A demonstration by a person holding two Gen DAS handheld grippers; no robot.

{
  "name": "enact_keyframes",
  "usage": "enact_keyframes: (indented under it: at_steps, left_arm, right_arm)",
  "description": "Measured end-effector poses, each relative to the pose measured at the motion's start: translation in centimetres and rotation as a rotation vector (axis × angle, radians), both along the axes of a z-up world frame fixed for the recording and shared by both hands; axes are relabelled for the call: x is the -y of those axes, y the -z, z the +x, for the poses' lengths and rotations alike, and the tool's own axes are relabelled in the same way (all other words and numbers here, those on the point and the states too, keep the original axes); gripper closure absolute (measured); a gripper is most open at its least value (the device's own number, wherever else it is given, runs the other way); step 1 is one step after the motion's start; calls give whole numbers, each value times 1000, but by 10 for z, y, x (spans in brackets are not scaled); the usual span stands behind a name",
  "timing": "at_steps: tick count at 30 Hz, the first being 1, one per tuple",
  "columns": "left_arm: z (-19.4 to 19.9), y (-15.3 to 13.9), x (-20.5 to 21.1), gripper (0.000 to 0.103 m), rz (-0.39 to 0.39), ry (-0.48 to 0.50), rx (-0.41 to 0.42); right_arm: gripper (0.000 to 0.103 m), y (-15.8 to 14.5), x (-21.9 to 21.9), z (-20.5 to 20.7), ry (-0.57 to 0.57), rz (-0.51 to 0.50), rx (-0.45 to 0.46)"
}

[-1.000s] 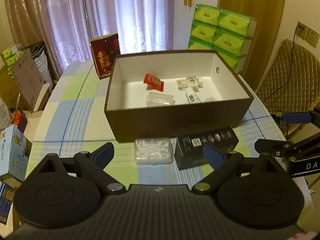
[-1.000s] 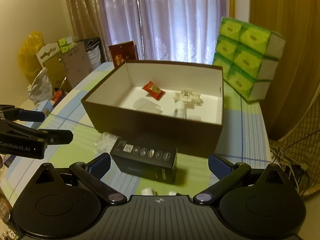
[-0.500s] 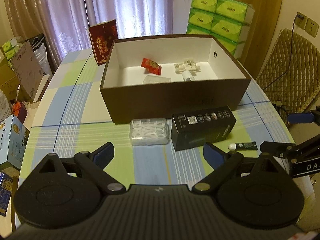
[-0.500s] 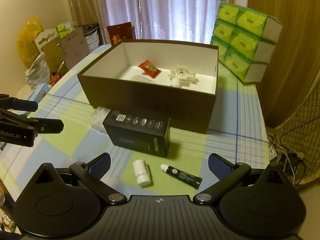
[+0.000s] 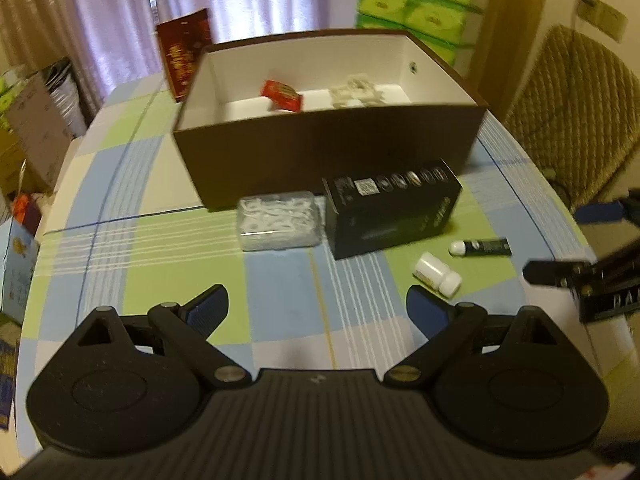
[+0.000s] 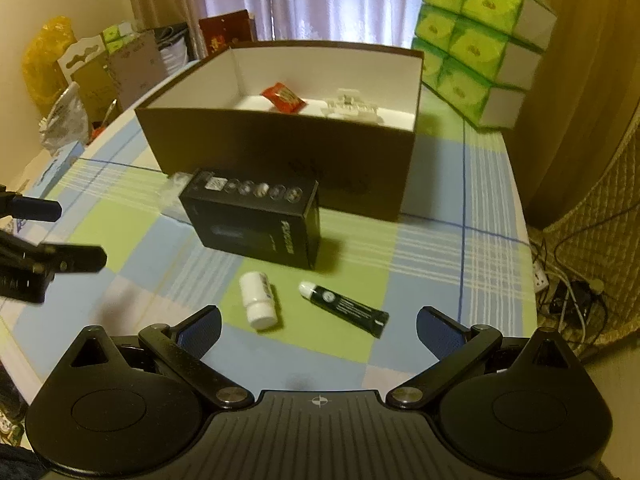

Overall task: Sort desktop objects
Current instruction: 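Withdraw both tools from the box toward the remaining items, then grasp white pill bottle with left tool while right tool grasps green tube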

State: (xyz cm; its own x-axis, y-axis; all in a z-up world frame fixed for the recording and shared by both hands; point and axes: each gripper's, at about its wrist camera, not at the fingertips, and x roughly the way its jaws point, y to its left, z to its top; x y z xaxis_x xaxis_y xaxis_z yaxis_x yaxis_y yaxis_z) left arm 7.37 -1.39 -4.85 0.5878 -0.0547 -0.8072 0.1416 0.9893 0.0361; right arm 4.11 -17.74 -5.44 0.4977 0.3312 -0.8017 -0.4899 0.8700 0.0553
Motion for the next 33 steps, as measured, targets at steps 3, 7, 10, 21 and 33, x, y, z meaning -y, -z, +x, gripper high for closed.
enact_keyframes:
  at_steps: [3,7,10,21,33]
  left_arm:
    - [-1,11,10,9,14,55,0]
    - [2,26,22,9,6,119,-5]
    - [8,39,30,9,-1,157,-27]
    - [28,78,58,9,1,296,-74]
    - [50,100,84,13,24,475,-36]
  right_arm:
    - [2,7,5,2,8,-8,-10]
    - [2,17,15,5,26,-16,-35]
    - [2,24,24,7,49,-15,-53]
    - [2,50,59,14,152,-19,-128]
    - [2,77,91,22,231,-40,-159]
